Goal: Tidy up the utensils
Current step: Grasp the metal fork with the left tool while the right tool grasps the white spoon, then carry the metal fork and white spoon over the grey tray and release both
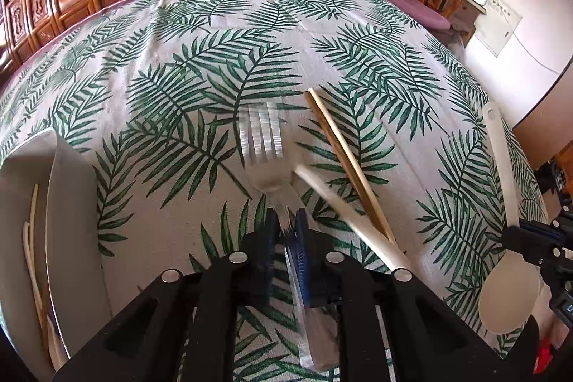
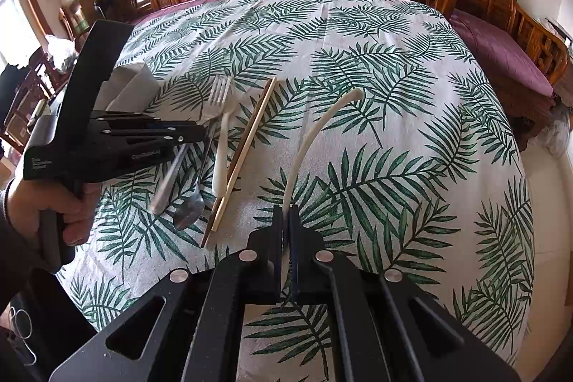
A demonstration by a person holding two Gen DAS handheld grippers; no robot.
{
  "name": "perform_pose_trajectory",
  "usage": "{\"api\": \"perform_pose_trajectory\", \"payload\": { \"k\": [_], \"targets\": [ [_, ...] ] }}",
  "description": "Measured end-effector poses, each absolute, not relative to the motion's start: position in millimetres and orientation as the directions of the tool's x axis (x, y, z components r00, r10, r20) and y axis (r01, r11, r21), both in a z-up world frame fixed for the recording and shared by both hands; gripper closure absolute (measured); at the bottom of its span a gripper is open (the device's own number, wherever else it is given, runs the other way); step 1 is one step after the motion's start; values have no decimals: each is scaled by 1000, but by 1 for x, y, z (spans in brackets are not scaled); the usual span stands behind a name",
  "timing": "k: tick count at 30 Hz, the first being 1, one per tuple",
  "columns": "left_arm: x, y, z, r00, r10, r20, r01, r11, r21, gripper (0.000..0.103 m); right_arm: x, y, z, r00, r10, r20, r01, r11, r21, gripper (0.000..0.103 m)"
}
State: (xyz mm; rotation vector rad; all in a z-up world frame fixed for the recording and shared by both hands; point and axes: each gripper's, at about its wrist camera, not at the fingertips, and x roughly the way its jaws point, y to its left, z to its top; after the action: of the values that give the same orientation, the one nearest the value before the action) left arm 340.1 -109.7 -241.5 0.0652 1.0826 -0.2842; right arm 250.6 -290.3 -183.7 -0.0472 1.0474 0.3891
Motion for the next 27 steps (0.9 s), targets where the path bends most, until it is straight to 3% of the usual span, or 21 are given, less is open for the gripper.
{"api": "perform_pose_trajectory", "payload": {
  "k": [27],
  "targets": [
    [270,-28,-135,626,-237,-743,262,961,-87,97,234,-249,-143,493,321,-809,-431,897,93,99]
  ]
}}
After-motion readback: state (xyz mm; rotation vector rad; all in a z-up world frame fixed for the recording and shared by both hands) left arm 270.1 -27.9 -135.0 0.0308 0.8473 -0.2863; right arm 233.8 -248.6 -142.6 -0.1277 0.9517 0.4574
